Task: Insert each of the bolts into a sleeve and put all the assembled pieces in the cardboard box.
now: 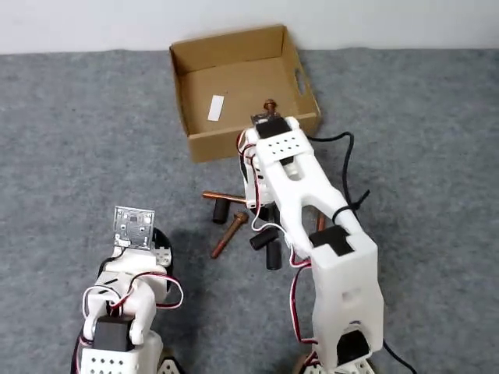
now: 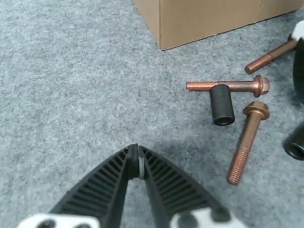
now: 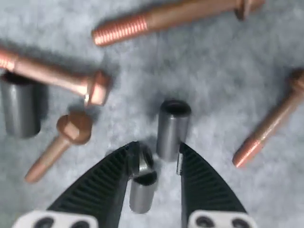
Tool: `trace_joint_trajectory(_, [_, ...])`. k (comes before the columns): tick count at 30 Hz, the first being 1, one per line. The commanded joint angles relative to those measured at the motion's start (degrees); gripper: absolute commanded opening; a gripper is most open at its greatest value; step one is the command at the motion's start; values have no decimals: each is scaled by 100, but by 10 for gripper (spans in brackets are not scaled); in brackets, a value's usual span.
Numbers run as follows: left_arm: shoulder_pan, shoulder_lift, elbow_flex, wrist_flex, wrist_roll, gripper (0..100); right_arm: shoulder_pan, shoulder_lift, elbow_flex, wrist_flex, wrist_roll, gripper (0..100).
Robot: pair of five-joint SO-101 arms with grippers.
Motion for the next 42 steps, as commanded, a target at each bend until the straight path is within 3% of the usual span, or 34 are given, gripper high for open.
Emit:
trace_joint_trajectory(1, [-62, -26, -48, 26, 44, 5, 119, 224, -264, -295, 26, 113])
trace_joint_trajectory(6, [-62, -26, -48, 26, 44, 5, 286, 602, -264, -488, 35, 109])
trace_joint_trajectory(10, [-62, -26, -48, 26, 44, 5, 259, 664, -264, -505, 35, 0])
trace_joint_trajectory(13, [-62, -26, -48, 18, 44, 5, 242, 479, -273, -382, 9, 6])
trace_joint_trajectory(22, [-246, -26, -48, 0, 44, 5, 13, -1314, -255, 382, -53, 8])
trace_joint_trajectory(29, [-264, -26, -48, 18, 44, 5, -22, -2853, -105, 1200, -958, 8])
trace_joint_trajectory(42, [185, -35, -48, 448, 62, 6, 171, -6747, 3877, 189, -1292, 8])
